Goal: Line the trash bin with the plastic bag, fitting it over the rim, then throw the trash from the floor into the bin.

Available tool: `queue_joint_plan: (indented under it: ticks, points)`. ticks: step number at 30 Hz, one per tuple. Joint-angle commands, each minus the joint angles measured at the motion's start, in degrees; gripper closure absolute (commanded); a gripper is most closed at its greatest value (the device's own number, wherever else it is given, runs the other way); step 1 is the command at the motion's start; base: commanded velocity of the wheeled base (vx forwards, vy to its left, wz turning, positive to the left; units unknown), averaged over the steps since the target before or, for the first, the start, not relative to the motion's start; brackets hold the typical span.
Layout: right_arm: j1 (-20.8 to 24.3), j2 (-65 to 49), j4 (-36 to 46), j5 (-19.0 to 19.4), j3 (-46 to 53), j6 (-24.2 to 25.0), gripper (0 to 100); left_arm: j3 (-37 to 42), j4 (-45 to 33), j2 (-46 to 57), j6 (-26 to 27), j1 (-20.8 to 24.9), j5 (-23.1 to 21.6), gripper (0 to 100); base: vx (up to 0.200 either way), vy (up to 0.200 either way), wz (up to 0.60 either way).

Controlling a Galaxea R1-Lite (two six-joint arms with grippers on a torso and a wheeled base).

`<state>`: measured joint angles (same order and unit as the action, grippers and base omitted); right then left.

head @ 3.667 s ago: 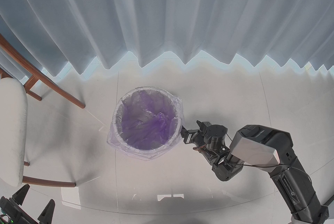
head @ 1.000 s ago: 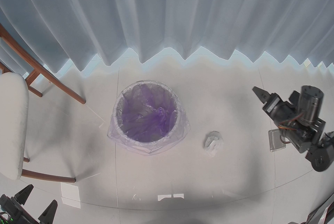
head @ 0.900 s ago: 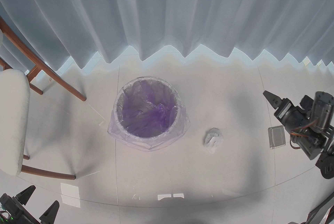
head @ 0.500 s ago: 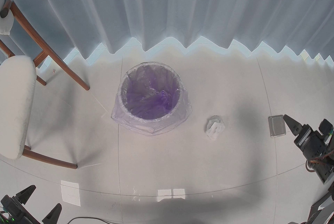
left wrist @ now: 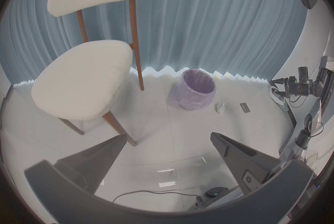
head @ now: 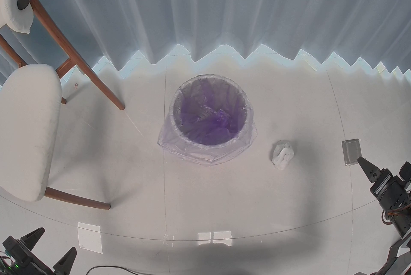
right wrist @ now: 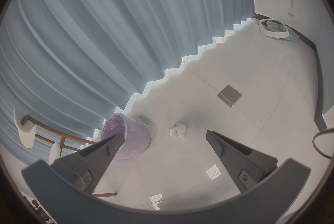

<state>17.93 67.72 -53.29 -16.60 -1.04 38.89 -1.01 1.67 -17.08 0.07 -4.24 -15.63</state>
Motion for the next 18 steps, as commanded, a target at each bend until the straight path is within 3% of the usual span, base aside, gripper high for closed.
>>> queue_joint_plan:
  ticks: [1, 4, 6, 7, 10, 14, 18]
  points:
    - [-1.15, -0.48, 0.37, -0.1, 1.04, -0.22, 0, 0.57, 0.0, -3.49, -0.25, 0.29, -0.72, 0, 0.0, 0.2, 0.0]
    - [-1.15, -0.48, 0.02, -0.01, 1.04, -0.66, 0, 0.57, 0.0, -4.81, -0.51, 1.17, -1.25, 0, 0.0, 0.0, 0.0]
    - [-1.15, -0.39, 0.2, -0.1, 1.04, -1.18, 0, 0.57, 0.09, -7.18, -2.36, 2.05, -3.44, 0, 0.0, 0.0, 0.0]
    - [-1.15, -0.39, 0.37, -0.1, 1.04, -1.18, 0, 0.4, 0.62, -8.85, -4.56, 3.1, -7.14, 0, 0.0, 0.0, 0.0]
    - [-1.23, -0.39, 0.46, -0.1, 1.04, -0.83, 0, -1.62, 2.2, -13.16, -5.52, 3.54, -9.24, 0, 0.0, 0.0, 0.0]
    - [-1.32, -0.39, 0.46, -0.1, 1.04, -1.27, 0, -7.95, 10.37, -24.23, -7.28, 4.77, -9.68, 0, 0.0, 0.0, 0.0]
    - [-1.94, -0.39, 0.55, -0.1, 1.04, -1.18, 0, -13.23, 19.51, -38.29, -11.06, 10.39, -9.77, 0, 0.0, 0.0, 0.0]
